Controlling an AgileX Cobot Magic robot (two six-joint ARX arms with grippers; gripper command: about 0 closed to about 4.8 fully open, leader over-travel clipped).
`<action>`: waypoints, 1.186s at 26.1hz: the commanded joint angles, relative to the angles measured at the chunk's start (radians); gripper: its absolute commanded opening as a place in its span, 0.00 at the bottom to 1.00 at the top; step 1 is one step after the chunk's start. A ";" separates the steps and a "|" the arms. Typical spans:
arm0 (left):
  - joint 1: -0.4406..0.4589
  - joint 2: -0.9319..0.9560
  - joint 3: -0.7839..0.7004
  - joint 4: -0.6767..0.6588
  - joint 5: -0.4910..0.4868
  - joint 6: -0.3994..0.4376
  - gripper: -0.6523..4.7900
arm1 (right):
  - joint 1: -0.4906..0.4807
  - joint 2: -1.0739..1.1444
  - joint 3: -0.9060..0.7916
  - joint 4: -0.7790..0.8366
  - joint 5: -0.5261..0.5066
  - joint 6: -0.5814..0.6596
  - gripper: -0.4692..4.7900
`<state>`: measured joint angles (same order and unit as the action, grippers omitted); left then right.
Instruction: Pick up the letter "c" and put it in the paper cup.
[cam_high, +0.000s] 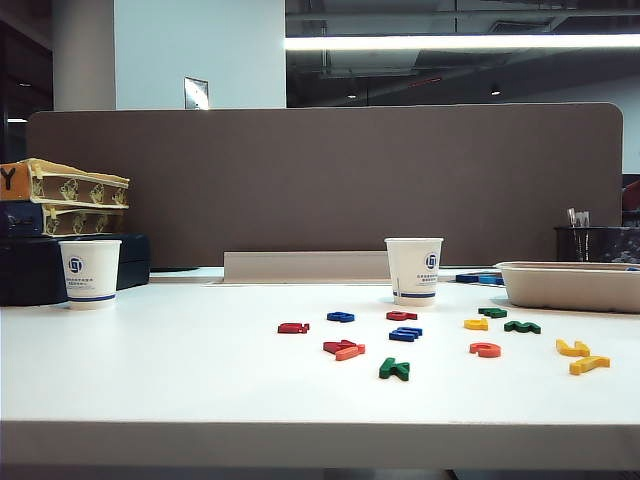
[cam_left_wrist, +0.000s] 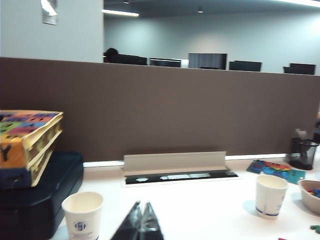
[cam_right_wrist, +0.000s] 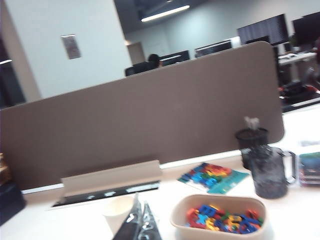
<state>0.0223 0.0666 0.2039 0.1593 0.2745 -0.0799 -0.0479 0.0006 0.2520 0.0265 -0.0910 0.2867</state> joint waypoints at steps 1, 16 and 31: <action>-0.001 0.056 0.051 0.009 0.033 0.000 0.11 | 0.000 0.000 0.037 -0.023 -0.024 -0.003 0.10; -0.061 0.283 0.148 -0.016 0.227 0.002 0.18 | 0.040 0.193 0.108 -0.132 -0.291 -0.207 0.20; -0.265 0.546 0.148 -0.031 0.226 0.174 0.18 | 0.055 0.430 0.120 -0.160 -0.377 -0.261 0.27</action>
<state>-0.2314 0.5968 0.3473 0.1158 0.4957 0.0555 -0.0029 0.4198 0.3668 -0.1463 -0.4664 0.0582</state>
